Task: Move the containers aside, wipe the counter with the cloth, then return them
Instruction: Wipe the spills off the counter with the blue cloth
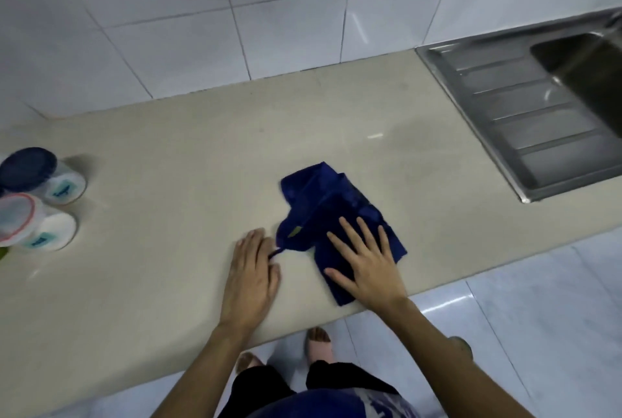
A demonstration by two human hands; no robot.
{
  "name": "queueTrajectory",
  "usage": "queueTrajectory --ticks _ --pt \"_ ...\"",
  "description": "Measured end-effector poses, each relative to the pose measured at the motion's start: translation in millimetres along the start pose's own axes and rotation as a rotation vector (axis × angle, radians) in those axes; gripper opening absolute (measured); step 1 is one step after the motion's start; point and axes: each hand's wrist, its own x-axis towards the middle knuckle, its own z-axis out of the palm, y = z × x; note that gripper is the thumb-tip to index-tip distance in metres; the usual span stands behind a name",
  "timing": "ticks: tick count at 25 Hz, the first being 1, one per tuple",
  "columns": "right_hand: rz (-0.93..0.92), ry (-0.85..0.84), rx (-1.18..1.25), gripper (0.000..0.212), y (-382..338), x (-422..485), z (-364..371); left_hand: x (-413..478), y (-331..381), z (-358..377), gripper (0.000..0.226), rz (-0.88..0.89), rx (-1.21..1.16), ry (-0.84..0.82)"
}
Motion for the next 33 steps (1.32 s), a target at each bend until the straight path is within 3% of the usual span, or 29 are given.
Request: queueTrajectory --ticks 3,6,8,13,16,22,25,27,30,33 --pt "0.282 0.015 -0.012 0.068 67 -16 -7 -5 -7 -2 0.053 -0.032 -0.038 0.029" --pt "0.385 -0.013 -0.037 0.07 60 -9 -10 -19 -19 -5 0.053 -0.113 -0.079 0.055" --pt "0.299 -0.024 -0.036 0.07 19 4 -6 -29 -28 -5 0.053 -0.156 -0.1 0.061" --pt "-0.131 -0.075 -0.001 0.068 -98 18 8 -39 -32 -9 0.055 -0.227 -0.101 0.07" --pt "-0.181 -0.048 0.008 0.067 -88 17 10 -38 -30 -14 0.053 -0.226 -0.111 0.085" --pt "0.262 -0.001 0.044 0.072 57 22 -8 -42 -29 -9 0.048 -0.203 -0.156 0.08" --pt "0.358 -0.006 0.031 0.074 56 22 -11 -37 -21 -6 0.048 -0.19 -0.196 0.079" --pt "0.31 -0.016 0.025 0.072 19 23 -6 -32 -14 -3 0.05 -0.175 -0.216 0.077" --pt "0.085 -0.036 0.013 0.069 -44 12 1 -23 -1 -2 0.05 -0.129 -0.215 0.069" --pt "-0.053 -0.052 0.004 0.067 -61 -2 4 -14 5 2 0.051 -0.075 -0.181 0.053"
